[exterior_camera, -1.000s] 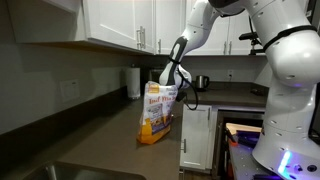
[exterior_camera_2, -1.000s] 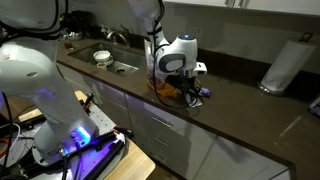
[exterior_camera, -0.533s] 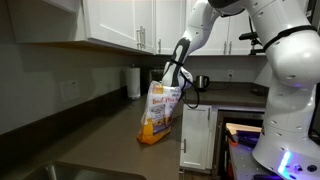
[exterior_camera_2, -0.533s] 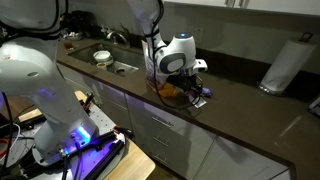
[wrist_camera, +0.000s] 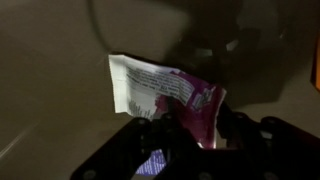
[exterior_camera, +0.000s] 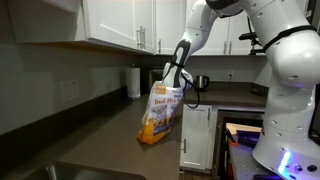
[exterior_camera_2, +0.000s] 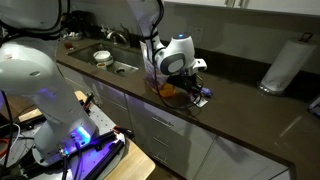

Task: Take one of the small packets and put it inside the large package

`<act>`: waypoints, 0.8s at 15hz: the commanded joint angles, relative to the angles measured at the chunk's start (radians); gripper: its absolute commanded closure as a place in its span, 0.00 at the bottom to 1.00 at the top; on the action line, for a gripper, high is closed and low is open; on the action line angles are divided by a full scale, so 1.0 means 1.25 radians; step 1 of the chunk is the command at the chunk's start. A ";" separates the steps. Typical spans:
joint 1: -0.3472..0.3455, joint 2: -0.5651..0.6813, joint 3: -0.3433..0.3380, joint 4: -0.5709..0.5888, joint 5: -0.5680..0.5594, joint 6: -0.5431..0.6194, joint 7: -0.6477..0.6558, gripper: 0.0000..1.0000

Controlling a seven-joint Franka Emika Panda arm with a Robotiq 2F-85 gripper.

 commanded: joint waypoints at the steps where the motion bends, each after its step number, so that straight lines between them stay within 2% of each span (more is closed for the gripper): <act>1: 0.032 0.000 -0.043 0.001 -0.043 0.017 0.042 0.90; 6: 0.120 -0.044 -0.142 0.010 -0.065 -0.049 0.094 1.00; 7: 0.140 -0.055 -0.162 0.013 -0.071 -0.070 0.105 0.98; 9: 0.177 -0.085 -0.200 0.019 -0.090 -0.136 0.139 0.96; 12: 0.198 -0.136 -0.217 0.046 -0.140 -0.292 0.190 0.96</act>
